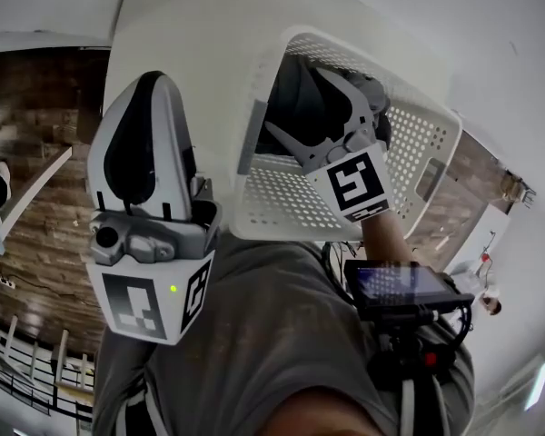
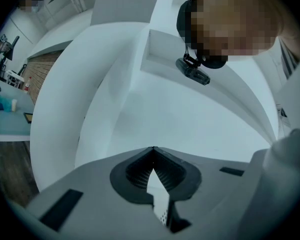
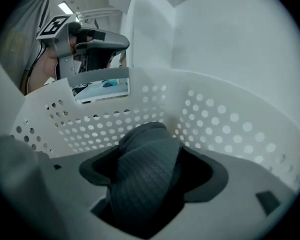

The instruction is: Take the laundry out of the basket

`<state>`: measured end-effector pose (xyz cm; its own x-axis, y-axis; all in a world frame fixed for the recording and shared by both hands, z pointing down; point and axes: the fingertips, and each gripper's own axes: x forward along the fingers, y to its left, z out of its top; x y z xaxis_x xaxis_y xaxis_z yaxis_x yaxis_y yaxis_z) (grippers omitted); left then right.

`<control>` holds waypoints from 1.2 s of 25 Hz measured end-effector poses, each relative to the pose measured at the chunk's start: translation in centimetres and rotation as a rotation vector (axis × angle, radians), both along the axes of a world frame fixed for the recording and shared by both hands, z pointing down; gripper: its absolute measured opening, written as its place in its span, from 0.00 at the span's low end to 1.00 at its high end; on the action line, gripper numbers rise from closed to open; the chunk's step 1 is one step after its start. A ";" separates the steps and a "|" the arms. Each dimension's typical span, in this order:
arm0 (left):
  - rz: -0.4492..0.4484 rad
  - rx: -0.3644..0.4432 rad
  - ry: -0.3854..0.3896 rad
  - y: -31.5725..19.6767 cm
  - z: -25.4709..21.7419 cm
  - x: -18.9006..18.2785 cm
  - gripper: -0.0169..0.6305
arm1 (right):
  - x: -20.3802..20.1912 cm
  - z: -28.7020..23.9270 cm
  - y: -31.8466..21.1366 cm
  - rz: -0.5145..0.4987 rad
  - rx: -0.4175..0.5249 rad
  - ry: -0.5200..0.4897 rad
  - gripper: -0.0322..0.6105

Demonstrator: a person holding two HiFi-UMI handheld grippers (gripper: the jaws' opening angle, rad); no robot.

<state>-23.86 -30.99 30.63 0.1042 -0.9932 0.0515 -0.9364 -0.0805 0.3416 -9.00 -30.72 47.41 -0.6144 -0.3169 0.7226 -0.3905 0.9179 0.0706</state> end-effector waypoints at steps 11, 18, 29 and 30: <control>0.000 0.074 -0.007 6.4 -5.3 3.2 0.04 | 5.4 -6.6 3.1 0.109 0.005 -0.104 0.22; 0.037 0.213 -0.083 12.4 -12.8 9.8 0.04 | 13.3 -17.0 5.2 0.276 0.131 -0.359 0.22; 0.078 0.271 -0.139 12.0 -13.4 10.1 0.04 | 11.4 -24.4 0.9 0.333 0.237 -0.684 0.21; 0.071 0.266 -0.140 12.0 -13.1 9.9 0.04 | 10.9 -25.5 0.6 0.319 0.244 -0.701 0.21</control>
<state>-13.93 -18.95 17.55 0.1844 -0.9643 -0.1903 -0.9617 -0.2170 0.1675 1.94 -30.16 21.94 -0.7526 -0.6522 0.0905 -0.6585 0.7454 -0.1038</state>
